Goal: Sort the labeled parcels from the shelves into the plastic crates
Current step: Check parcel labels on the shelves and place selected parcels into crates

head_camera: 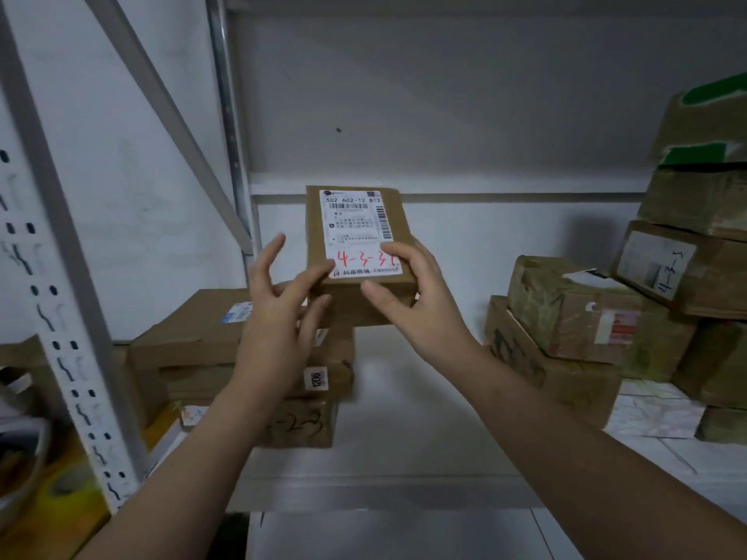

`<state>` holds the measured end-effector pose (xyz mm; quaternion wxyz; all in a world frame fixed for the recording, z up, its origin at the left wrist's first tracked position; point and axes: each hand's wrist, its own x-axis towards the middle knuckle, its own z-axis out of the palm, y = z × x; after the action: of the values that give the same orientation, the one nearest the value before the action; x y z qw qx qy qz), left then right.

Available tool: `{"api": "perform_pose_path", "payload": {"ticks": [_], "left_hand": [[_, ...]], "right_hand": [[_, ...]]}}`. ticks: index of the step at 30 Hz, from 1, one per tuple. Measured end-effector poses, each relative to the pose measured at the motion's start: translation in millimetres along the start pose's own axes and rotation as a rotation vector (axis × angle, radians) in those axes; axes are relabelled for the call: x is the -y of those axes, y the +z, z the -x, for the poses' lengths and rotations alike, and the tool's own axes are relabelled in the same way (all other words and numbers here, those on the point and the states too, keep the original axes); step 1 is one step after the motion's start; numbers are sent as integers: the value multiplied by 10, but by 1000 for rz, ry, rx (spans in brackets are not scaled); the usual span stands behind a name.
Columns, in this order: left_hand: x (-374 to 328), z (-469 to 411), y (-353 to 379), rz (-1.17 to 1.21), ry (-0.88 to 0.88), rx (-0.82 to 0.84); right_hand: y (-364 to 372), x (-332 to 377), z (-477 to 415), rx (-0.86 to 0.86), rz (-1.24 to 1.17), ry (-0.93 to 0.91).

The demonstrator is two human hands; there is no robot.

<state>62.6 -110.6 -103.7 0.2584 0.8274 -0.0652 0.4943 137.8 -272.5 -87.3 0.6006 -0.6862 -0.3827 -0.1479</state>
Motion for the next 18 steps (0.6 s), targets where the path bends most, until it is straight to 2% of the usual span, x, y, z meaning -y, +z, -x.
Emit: {"api": "perform_pose_path", "payload": {"ticks": [3,10,14,18], "left_hand": [[81,-156,-162,-70,-106,43],[291,-131,-314,-219,-225,210],[432,-61,-297,-284,-189,248],[504,7,-281,-424,-143,283]], "right_hand": [[170,7,-85,57,103,33],[577,-71,-98,8,203,64],[742,-157,-31,-39,258,72],[802,-257,9,13,321,56]]}}
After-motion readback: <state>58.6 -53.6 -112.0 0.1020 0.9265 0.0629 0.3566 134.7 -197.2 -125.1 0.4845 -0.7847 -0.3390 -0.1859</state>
